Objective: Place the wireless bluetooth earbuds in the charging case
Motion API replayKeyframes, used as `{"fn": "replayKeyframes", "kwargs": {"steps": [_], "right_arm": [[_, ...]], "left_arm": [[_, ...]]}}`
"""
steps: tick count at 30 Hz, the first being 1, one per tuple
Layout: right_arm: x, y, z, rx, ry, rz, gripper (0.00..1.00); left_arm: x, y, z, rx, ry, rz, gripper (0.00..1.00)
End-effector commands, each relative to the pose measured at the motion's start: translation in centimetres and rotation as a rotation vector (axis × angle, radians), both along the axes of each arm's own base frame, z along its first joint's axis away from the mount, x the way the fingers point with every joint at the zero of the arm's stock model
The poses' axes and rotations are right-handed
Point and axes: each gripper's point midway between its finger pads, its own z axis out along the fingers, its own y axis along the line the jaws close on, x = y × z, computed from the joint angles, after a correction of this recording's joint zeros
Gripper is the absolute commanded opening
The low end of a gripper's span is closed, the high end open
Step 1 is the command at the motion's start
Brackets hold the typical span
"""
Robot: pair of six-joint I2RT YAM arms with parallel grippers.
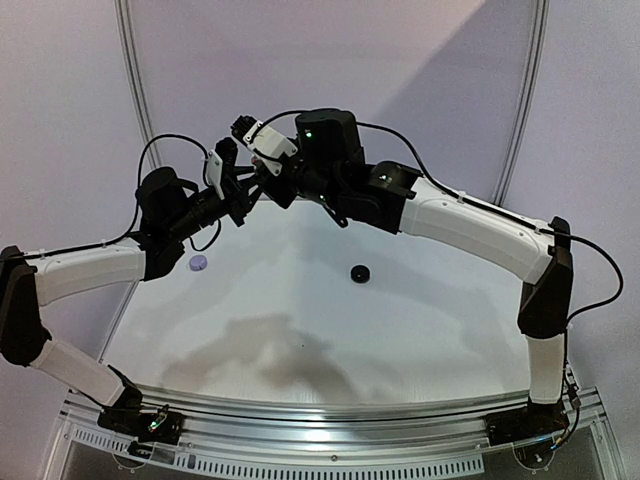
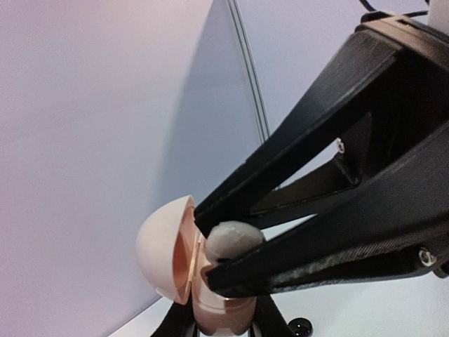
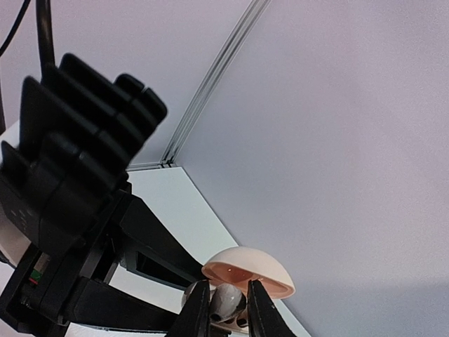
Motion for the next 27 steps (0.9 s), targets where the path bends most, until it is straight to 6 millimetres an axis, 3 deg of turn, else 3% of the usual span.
{"fn": "replayKeyframes", "kwargs": {"steps": [1,19,27], "right_arm": [[2.2,-1.1,-1.2,-0.025,0.016,-0.094,0.2],[1.5,-0.5,-1.6,-0.035,0.044,-0.039,0.23],[1.2,-0.3,-2.0,-0.043,0.061,-0.019,0.25]], "left_arm": [[-1.7,-0.5,1.8,-0.032,-0.057,-0.077,0.0],[-4.6,-2.1,1.9,-0.086,0.047,-0.3,0.0],[-4.9,-2.1,2.2,-0.101,0.06,-0.319,0.0]]}}
